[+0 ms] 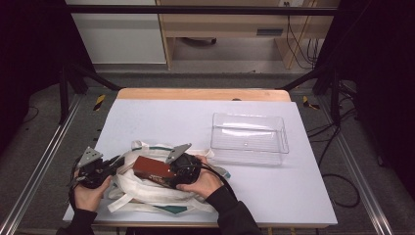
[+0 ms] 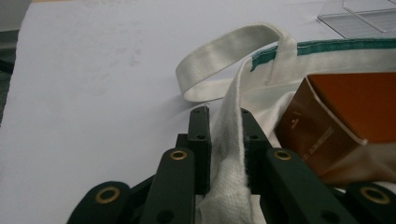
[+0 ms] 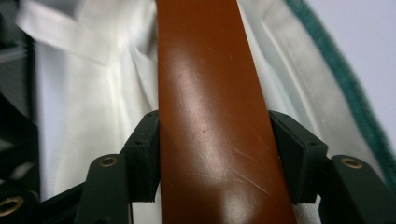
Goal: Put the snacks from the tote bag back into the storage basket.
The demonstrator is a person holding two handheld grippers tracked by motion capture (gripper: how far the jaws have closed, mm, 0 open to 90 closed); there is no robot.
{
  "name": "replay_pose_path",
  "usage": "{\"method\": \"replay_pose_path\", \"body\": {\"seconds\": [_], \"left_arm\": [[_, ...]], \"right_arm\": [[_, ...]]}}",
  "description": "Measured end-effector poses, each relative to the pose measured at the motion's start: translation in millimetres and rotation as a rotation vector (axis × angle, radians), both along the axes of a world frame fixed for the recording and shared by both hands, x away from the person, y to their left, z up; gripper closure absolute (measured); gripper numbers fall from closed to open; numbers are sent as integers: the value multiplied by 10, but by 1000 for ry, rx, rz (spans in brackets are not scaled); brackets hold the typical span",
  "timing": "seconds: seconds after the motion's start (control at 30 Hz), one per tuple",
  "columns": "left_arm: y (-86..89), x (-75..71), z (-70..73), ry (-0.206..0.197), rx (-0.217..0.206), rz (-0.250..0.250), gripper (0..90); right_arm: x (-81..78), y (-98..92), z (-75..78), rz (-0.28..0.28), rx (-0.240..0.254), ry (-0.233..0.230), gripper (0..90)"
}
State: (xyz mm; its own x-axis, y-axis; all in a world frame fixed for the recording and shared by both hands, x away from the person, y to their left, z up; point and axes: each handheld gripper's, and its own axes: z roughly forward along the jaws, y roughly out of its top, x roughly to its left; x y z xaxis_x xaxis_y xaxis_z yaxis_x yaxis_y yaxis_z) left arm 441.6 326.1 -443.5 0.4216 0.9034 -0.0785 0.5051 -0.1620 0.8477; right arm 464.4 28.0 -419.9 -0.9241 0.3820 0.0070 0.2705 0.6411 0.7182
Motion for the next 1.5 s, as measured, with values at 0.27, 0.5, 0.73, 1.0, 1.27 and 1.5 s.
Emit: {"method": "replay_pose_path", "body": {"seconds": [0.27, 0.5, 0.73, 1.0, 1.27, 1.5], "left_arm": [[-8, -3, -3, -2, 3, 4, 778], [-10, -4, -2, -2, 5, 3, 769], [-11, -3, -3, -3, 7, 4, 765], [-10, -7, 0, -9, 13, 3, 768], [-23, -11, 3, -10, 16, 6, 775], [-11, -10, 0, -10, 12, 7, 775]], "right_arm": [[-126, -95, -27, -21, -15, 33, 434], [-113, -7, -169, -27, -63, -1, 426], [-74, 8, -114, -49, -28, -3, 336], [10, 156, -202, -35, -73, 51, 397], [5, 178, -178, -7, -103, 41, 433], [-29, 133, -84, -6, -78, 31, 435]]}}
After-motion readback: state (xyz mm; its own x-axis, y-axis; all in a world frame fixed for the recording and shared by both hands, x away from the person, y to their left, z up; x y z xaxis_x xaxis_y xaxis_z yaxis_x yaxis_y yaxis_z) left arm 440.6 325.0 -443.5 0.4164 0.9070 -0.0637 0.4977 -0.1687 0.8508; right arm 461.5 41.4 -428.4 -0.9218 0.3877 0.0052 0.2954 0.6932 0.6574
